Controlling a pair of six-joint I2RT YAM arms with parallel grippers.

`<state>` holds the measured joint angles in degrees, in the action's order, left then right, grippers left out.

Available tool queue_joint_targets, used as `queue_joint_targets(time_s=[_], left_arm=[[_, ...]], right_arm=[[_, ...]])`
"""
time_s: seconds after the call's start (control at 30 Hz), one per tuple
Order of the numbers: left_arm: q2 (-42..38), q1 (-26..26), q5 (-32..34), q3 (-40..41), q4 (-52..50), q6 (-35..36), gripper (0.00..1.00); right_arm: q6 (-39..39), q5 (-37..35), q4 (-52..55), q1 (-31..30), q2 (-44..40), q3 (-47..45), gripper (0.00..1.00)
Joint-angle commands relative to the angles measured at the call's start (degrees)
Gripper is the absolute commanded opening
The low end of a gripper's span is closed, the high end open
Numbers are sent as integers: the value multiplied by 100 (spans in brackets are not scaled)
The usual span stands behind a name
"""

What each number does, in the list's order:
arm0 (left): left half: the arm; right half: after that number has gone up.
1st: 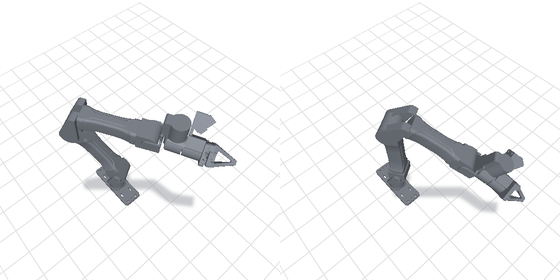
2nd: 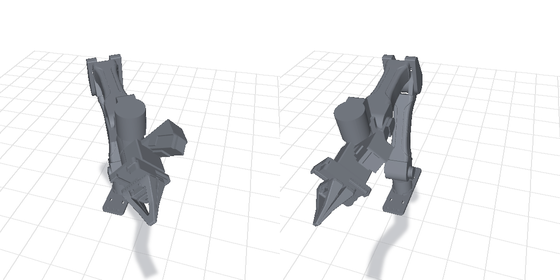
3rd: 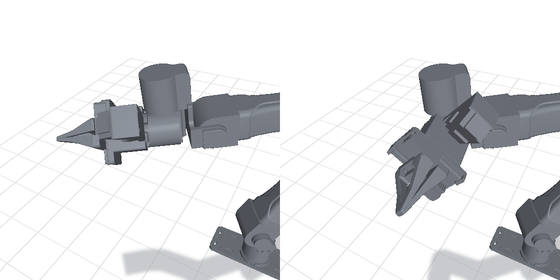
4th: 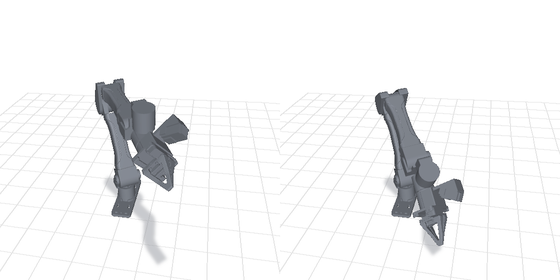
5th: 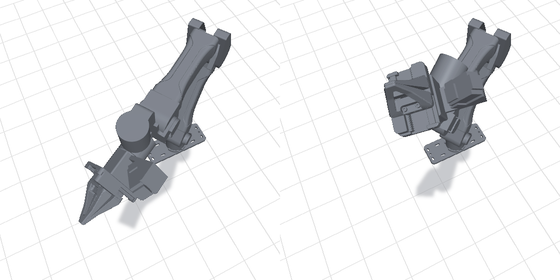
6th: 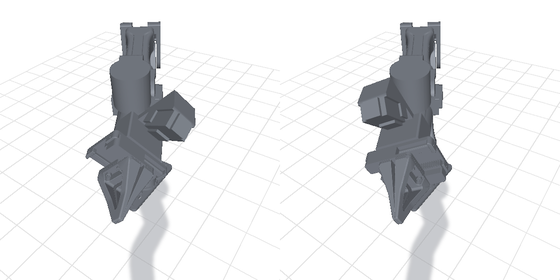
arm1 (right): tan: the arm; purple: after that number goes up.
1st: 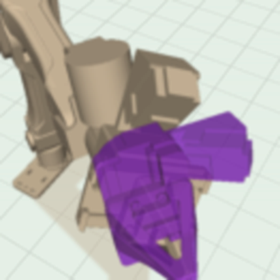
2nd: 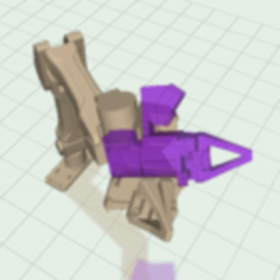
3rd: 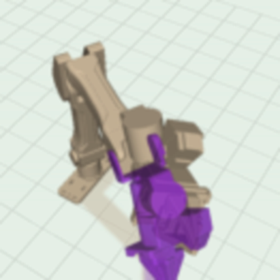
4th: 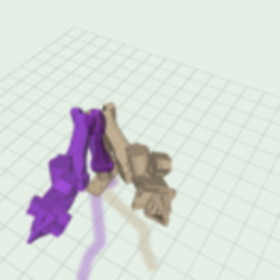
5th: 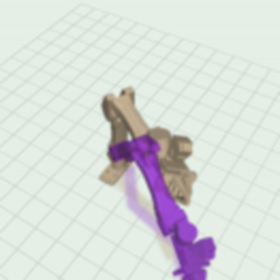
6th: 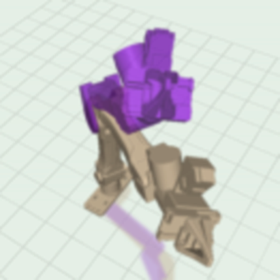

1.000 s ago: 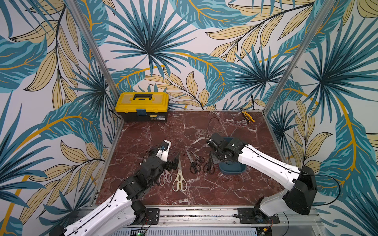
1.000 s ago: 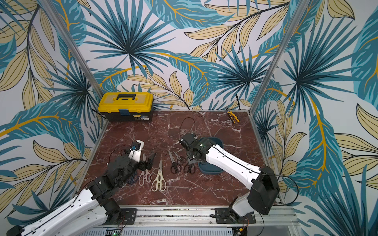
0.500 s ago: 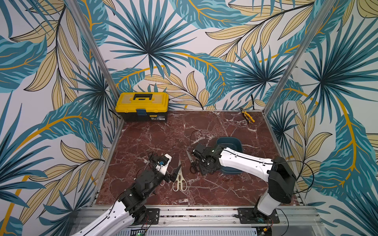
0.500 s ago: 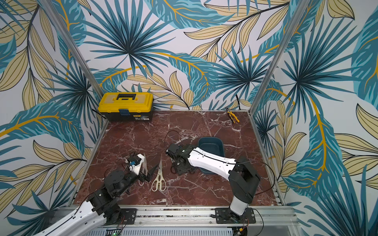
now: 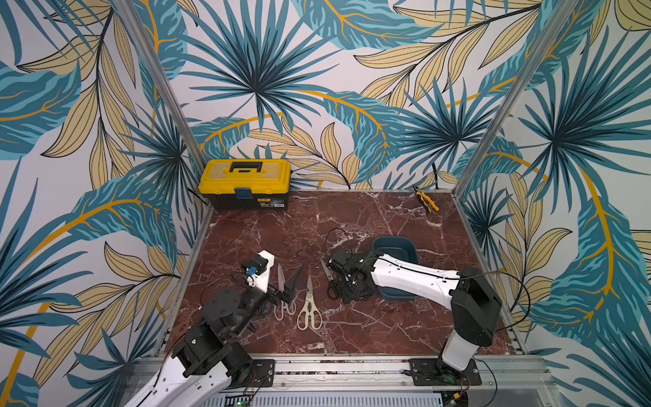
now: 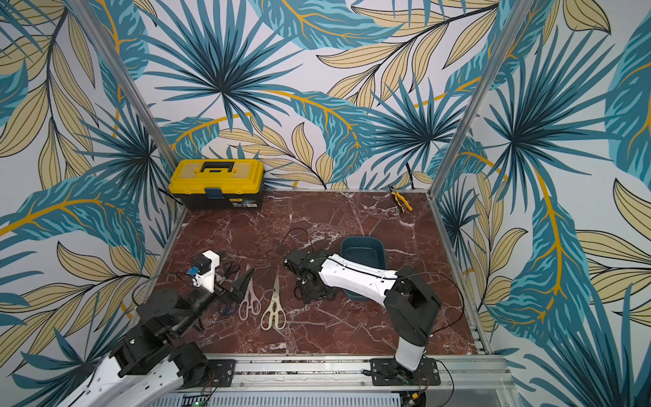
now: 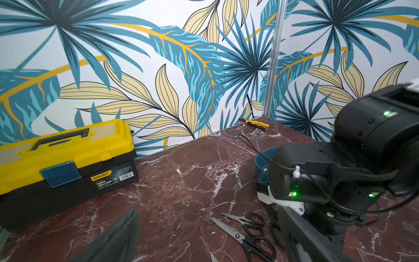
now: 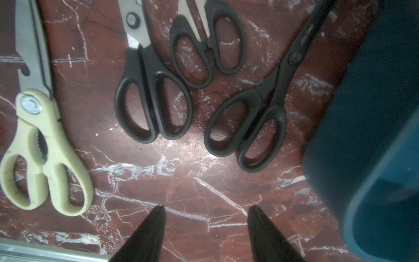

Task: Put the scissors into the storage box
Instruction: Pick up the scissors from the center of the board.

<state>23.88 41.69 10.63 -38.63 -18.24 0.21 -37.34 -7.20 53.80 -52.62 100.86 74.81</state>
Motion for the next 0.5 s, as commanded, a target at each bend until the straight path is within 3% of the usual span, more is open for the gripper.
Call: queue_joint_targets(time_s=[0.0, 0.13, 0.47], left_arm=[[69, 6, -412, 60, -1347, 397, 100], [-200, 6, -857, 320, -857, 444, 100], [-179, 6, -613, 277, -1068, 564, 100]], right_arm=[[-211, -113, -1, -1, 90, -66, 62], [-203, -118, 0, 29, 199, -91, 62], [-48, 107, -200, 393, 409, -212, 57]])
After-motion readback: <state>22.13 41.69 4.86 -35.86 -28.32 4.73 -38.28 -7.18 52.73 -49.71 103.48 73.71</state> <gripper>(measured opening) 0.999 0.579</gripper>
